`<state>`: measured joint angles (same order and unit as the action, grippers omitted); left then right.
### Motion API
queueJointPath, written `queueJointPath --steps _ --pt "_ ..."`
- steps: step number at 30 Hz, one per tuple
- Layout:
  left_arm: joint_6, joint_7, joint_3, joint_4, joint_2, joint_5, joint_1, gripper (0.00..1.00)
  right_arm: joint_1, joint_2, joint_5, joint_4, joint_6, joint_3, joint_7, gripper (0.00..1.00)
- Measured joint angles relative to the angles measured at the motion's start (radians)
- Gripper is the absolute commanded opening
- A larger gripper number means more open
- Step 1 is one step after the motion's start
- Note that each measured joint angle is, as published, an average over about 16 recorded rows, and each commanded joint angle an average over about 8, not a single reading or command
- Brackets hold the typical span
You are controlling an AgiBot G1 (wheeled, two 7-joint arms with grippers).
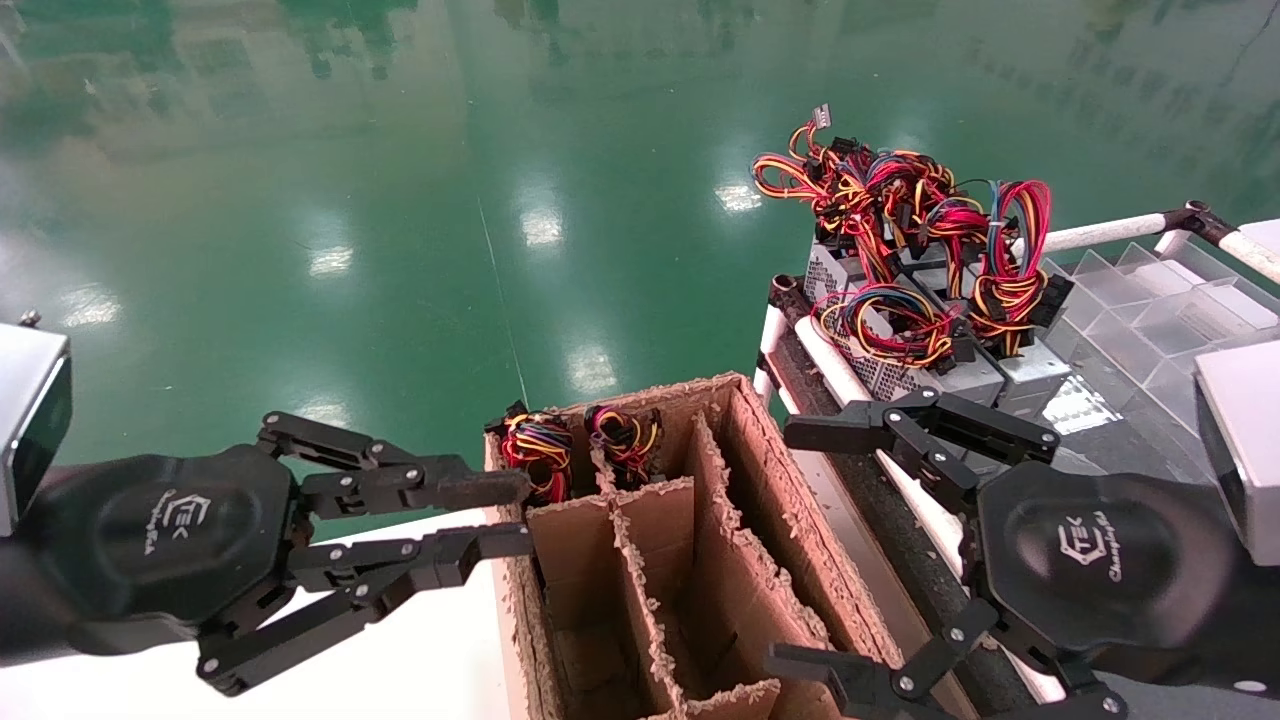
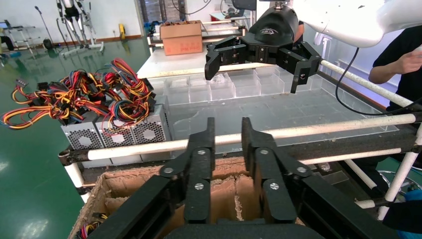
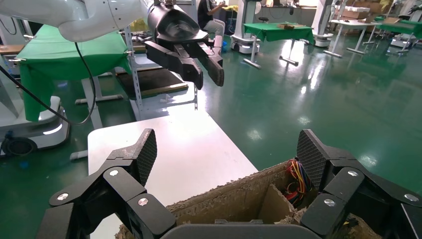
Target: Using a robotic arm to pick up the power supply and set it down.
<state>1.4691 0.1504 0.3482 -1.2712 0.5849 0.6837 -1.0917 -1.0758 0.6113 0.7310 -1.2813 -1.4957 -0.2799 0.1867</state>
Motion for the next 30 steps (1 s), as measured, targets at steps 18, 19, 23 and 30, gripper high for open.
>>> queueJointPath --steps 18,19,23,30 --pt "0.0 0.0 0.0 0.0 0.0 0.0 0.0 1.0 0.0 0.0 0.0 0.0 0.0 0.0 0.0 1.0" --pt "0.0 0.0 0.0 0.0 0.0 0.0 0.0 1.0 0.0 0.0 0.0 0.0 0.0 0.0 0.0 1.0" --pt "0.0 0.0 0.0 0.0 0.0 0.0 0.0 1.0 0.0 0.0 0.0 0.0 0.0 0.0 0.0 1.0" --pt "0.0 0.0 0.0 0.0 0.0 0.0 0.0 1.0 0.0 0.0 0.0 0.0 0.0 0.0 0.0 1.0"
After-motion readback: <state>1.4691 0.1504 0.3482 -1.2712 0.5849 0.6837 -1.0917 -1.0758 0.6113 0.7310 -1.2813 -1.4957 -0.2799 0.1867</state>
